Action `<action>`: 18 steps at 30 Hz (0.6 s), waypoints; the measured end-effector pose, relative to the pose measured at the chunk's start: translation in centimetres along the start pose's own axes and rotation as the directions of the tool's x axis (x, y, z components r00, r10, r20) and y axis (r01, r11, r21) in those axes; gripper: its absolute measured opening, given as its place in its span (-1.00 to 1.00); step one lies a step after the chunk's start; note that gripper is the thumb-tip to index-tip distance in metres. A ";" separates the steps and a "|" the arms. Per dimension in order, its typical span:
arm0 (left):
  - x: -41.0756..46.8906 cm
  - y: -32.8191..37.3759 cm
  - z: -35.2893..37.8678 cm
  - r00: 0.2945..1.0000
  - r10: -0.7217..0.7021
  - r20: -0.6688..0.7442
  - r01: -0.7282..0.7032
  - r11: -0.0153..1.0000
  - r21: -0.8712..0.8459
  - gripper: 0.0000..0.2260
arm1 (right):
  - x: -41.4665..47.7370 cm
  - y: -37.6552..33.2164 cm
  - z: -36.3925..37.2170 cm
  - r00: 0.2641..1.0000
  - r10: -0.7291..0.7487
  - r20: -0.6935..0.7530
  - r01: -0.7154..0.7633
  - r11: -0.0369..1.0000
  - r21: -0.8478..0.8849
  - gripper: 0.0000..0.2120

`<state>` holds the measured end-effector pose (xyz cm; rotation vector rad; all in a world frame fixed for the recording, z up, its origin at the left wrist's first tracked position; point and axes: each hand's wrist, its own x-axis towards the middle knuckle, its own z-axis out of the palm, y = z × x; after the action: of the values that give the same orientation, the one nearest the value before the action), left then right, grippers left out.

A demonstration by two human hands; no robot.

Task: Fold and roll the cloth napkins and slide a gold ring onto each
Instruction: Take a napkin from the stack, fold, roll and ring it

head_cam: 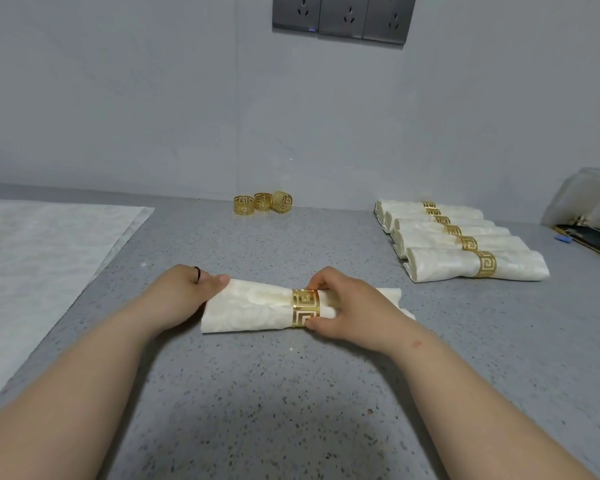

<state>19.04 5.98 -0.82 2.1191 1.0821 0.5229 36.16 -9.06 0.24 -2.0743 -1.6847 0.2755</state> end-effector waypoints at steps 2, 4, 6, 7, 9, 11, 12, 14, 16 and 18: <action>0.0 0.1 0.1 1.000 -0.010 -0.014 0.010 1.000 0.013 -0.54 | 0.0 0.2 -0.2 1.000 0.009 0.009 -0.009 1.000 -0.004 -0.63; 0.2 0.1 0.3 0.999 -0.025 -0.031 0.026 0.999 0.028 -0.55 | 0.0 0.3 -0.3 1.000 0.018 0.012 -0.018 1.000 -0.001 -0.63; 0.3 0.0 0.4 0.998 -0.026 -0.052 0.029 0.998 0.055 -0.57 | 0.0 0.4 -0.4 1.000 0.021 0.016 -0.021 1.000 -0.012 -0.62; 0.2 -0.1 0.4 0.997 -0.016 -0.070 0.020 0.998 0.058 -0.59 | 0.0 0.5 -0.4 1.000 0.020 0.022 -0.019 0.999 -0.032 -0.60; 0.1 0.1 0.5 0.993 0.035 -0.109 -0.030 0.999 0.042 -0.68 | 0.2 0.8 -0.2 1.000 0.004 0.031 -0.001 0.995 -0.103 -0.53; -0.2 0.3 0.5 0.990 0.112 -0.088 -0.115 0.993 -0.020 -0.78 | 0.4 0.9 0.0 1.000 -0.017 0.014 0.019 0.985 -0.171 -0.49; -0.6 0.6 0.4 0.986 0.163 -0.036 -0.163 0.986 -0.014 -0.63 | 0.4 1.0 0.1 1.000 -0.028 -0.003 0.027 0.980 -0.196 -0.48; -1.1 1.2 0.4 0.956 0.269 0.114 -0.282 0.952 0.118 -0.22 | 0.5 1.0 0.1 0.998 -0.056 -0.030 0.048 0.974 -0.223 -0.49; -1.1 1.4 0.7 0.927 0.314 0.207 -0.363 0.891 0.272 -0.09 | 0.5 0.9 0.2 0.995 -0.086 -0.042 0.074 0.969 -0.238 -0.50; -1.0 1.4 1.0 0.935 0.302 0.186 -0.351 0.864 0.360 -0.25 | 0.5 0.7 0.3 0.994 -0.101 -0.043 0.087 0.961 -0.261 -0.51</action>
<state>19.83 4.17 -0.52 2.6753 0.8041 0.3411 36.76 -8.57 -0.28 -2.1526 -1.8626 -0.0360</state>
